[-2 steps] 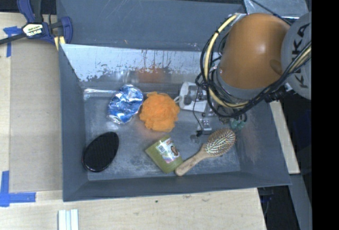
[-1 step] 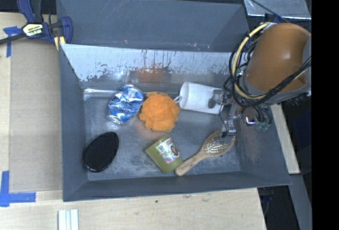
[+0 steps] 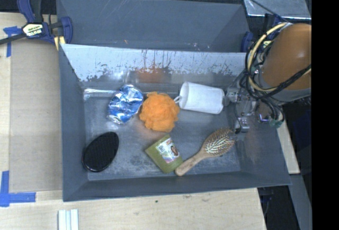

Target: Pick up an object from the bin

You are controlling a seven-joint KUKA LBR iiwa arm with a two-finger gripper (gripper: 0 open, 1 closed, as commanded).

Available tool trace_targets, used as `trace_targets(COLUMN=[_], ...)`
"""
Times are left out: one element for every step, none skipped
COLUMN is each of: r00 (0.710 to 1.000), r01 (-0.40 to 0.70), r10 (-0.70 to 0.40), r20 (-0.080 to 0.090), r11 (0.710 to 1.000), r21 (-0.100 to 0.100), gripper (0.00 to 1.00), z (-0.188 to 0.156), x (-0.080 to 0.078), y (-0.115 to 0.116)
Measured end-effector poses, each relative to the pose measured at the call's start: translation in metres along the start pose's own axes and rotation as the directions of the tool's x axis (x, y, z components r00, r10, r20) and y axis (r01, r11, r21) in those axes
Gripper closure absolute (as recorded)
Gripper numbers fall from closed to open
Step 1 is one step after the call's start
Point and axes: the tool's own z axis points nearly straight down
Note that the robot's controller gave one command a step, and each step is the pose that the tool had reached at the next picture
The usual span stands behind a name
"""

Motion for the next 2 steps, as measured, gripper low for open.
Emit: trace_targets(r00=[0.998,0.996], r01=[-0.067,-0.081], r10=[0.067,0.081], r20=[-0.003,-0.037], r11=[0.998,0.997], r21=[0.0,0.003], gripper=[0.0,0.0], z=[0.04,0.087], x=[-0.002,-0.045], y=[0.007,0.016])
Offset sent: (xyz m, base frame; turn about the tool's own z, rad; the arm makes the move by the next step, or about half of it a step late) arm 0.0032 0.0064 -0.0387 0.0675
